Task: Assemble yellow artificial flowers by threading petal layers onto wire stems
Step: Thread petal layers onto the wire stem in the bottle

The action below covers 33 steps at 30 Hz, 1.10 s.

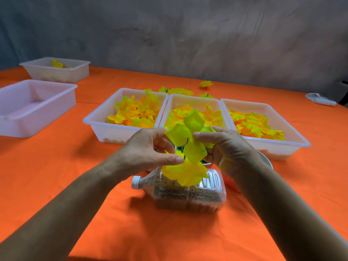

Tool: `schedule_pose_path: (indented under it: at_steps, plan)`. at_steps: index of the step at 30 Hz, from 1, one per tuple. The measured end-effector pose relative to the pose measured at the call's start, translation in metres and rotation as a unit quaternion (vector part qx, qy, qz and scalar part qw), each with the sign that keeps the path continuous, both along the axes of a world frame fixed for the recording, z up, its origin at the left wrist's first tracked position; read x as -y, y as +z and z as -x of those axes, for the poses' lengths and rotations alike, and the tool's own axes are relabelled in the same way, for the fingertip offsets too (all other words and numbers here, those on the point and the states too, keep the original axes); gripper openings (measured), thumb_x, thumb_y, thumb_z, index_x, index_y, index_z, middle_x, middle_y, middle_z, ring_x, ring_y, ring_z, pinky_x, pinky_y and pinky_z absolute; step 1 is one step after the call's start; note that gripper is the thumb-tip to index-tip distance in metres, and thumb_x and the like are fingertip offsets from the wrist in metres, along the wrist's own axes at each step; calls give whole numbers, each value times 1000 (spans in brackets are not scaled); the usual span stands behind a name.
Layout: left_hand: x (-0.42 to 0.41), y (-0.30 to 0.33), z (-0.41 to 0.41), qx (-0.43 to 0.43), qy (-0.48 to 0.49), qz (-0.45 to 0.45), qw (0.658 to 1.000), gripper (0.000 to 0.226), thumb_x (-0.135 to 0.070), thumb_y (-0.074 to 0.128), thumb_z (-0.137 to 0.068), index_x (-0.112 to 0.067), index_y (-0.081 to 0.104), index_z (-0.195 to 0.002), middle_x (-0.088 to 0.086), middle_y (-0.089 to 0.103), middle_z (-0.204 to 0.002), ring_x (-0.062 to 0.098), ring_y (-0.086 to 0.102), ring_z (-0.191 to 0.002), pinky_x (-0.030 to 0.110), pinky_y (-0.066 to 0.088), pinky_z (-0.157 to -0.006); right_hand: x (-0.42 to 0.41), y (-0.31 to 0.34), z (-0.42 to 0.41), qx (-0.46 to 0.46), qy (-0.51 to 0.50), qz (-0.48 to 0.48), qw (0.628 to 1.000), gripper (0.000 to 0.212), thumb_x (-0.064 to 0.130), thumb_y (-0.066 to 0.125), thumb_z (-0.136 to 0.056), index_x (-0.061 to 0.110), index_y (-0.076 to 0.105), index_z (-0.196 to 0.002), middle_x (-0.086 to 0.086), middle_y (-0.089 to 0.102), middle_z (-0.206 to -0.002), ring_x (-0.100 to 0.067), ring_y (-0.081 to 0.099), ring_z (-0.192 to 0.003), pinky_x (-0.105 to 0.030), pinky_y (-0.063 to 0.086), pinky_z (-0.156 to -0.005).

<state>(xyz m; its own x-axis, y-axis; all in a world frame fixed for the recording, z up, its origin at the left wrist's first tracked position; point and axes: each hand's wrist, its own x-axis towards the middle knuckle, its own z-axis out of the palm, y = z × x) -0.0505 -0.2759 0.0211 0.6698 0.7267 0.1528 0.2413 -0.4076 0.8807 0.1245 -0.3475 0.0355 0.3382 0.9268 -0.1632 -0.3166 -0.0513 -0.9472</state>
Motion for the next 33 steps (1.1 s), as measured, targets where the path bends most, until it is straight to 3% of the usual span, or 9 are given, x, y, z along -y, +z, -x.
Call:
schedule_pose_path:
  at_steps: [3, 7, 9, 12, 16, 22, 27, 29, 33]
  plan:
    - [-2, 3, -1, 34, -6, 56, 998, 91, -50, 81, -50, -4, 56, -124, 4, 73, -92, 14, 69, -88, 30, 54, -80, 1, 2, 4, 20, 15, -5, 1000, 56, 4, 72, -65, 0, 56, -118, -8, 74, -83, -20, 71, -68, -29, 58, -59]
    - [-3, 9, -5, 79, 39, 39, 995, 76, -56, 70, -57, -8, 63, -114, 13, 71, -102, 24, 67, -100, 44, 51, -93, 0, 3, 6, 42, 3, -13, 999, 64, 3, 73, -70, 0, 49, -130, -8, 74, -84, -21, 71, -71, -31, 57, -65]
    - [-1, 12, -8, 110, 61, 20, 992, 63, -54, 71, -57, -10, 67, -102, 11, 71, -99, 25, 67, -99, 43, 52, -91, 0, 4, 7, 60, 3, -22, 998, 51, 3, 72, -71, 2, 57, -119, -7, 74, -83, -21, 71, -72, -32, 57, -67]
    - [2, 18, -14, 143, 77, 11, 987, 47, -47, 74, -54, -19, 68, -91, 0, 71, -86, 9, 66, -86, 27, 54, -80, 1, 4, 8, 88, 9, -28, 996, 24, 3, 73, -71, 10, 66, -93, -7, 74, -79, -23, 71, -72, -34, 57, -71]
    - [6, 18, -22, 170, 78, 54, 981, 37, -31, 78, -59, -18, 65, -91, -1, 68, -87, 4, 64, -81, 20, 54, -67, 4, 5, 8, 103, -3, -39, 994, 18, 2, 73, -71, 13, 66, -83, -5, 73, -74, -20, 70, -68, -33, 57, -69]
    - [12, 9, -28, 149, 37, 218, 964, 26, -20, 68, -80, -1, 60, -96, 8, 59, -84, 9, 60, -49, 27, 56, -49, 7, 2, 6, 94, 1, -25, 995, 20, 2, 73, -71, 8, 67, -89, -9, 72, -78, -21, 68, -67, -34, 55, -69]
    - [8, 8, -24, 152, 21, 270, 951, 44, -25, 70, -68, 4, 62, -100, 17, 62, -91, 23, 62, -69, 26, 56, -52, 6, 5, 7, 41, 21, 0, 999, 26, -1, 68, -76, 7, 61, -100, -6, 71, -73, -17, 67, -57, -22, 49, -46]
    - [6, 9, -24, 159, 24, 280, 946, 36, -24, 72, -60, -5, 64, -88, 12, 65, -82, 21, 61, -69, 24, 54, -51, 5, 6, 6, 24, 16, 10, 1000, 38, 0, 67, -77, 7, 54, -111, -7, 69, -73, -18, 66, -54, -22, 49, -45]
    - [5, 12, -27, 182, 28, 302, 936, 28, -18, 72, -56, -10, 63, -81, 6, 65, -72, 16, 60, -62, 22, 51, -48, 5, 9, 5, 25, 28, 14, 999, 32, 0, 65, -78, 8, 56, -108, -5, 68, -70, -16, 65, -53, -22, 50, -48]
